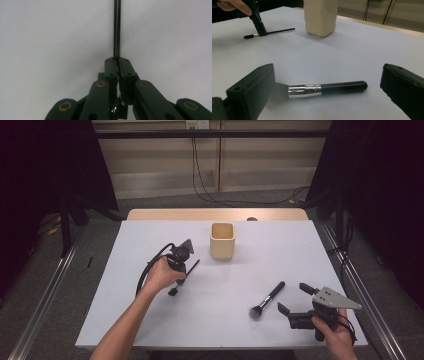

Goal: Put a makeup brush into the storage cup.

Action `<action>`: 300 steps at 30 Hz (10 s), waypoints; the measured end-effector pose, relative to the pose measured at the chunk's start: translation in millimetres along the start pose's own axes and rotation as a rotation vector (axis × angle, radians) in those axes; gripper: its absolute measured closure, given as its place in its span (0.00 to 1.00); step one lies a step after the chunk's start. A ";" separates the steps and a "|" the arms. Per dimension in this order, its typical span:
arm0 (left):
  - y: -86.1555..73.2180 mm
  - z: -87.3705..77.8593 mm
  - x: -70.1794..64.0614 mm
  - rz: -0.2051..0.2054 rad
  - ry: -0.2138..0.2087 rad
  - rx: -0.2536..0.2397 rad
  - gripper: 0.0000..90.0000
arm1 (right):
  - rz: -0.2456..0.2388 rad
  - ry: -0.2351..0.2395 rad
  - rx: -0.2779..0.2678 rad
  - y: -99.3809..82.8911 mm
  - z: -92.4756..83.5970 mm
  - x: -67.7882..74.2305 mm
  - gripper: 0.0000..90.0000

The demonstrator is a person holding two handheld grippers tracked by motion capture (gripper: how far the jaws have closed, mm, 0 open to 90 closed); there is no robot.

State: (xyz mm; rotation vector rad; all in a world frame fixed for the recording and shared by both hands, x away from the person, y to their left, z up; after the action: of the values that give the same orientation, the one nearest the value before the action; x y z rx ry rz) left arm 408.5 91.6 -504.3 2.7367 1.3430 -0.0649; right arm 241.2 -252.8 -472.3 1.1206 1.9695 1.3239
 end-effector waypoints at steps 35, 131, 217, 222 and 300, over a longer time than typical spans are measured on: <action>-32.6 -42.5 18.9 0.019 -0.107 -0.531 0.96 | -0.003 0.001 0.006 0.0 2.5 0.5 0.00; -45.2 -75.1 -102.0 0.405 -0.441 -0.778 0.96 | -0.010 0.028 -0.019 5.0 2.8 7.6 0.00; -49.7 -63.5 -112.1 0.702 -0.297 -0.220 0.96 | -0.235 0.512 0.364 50.8 68.9 69.9 0.03; -50.2 -62.8 -111.6 0.699 -0.295 -0.212 0.96 | -0.272 0.507 0.403 50.5 70.2 69.7 0.04; -55.8 -44.2 -123.3 0.779 -0.266 -0.016 0.95 | -0.560 0.749 0.804 51.7 112.0 101.3 0.88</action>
State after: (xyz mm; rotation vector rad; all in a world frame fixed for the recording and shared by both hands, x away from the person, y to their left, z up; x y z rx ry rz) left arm 288.7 33.0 -454.2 2.8881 0.1706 -0.3363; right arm 292.4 -101.8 -465.6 0.2354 3.2122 0.6675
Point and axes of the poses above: each handheld gripper's, and its own axes: z roughly forward along the jaws, y roughly out of its top, x roughly to its left, the point moved 6 cm from there along z, roughly forward along the jaws, and after that the axes turned 2 degrees about x, right-handed, at the moved point
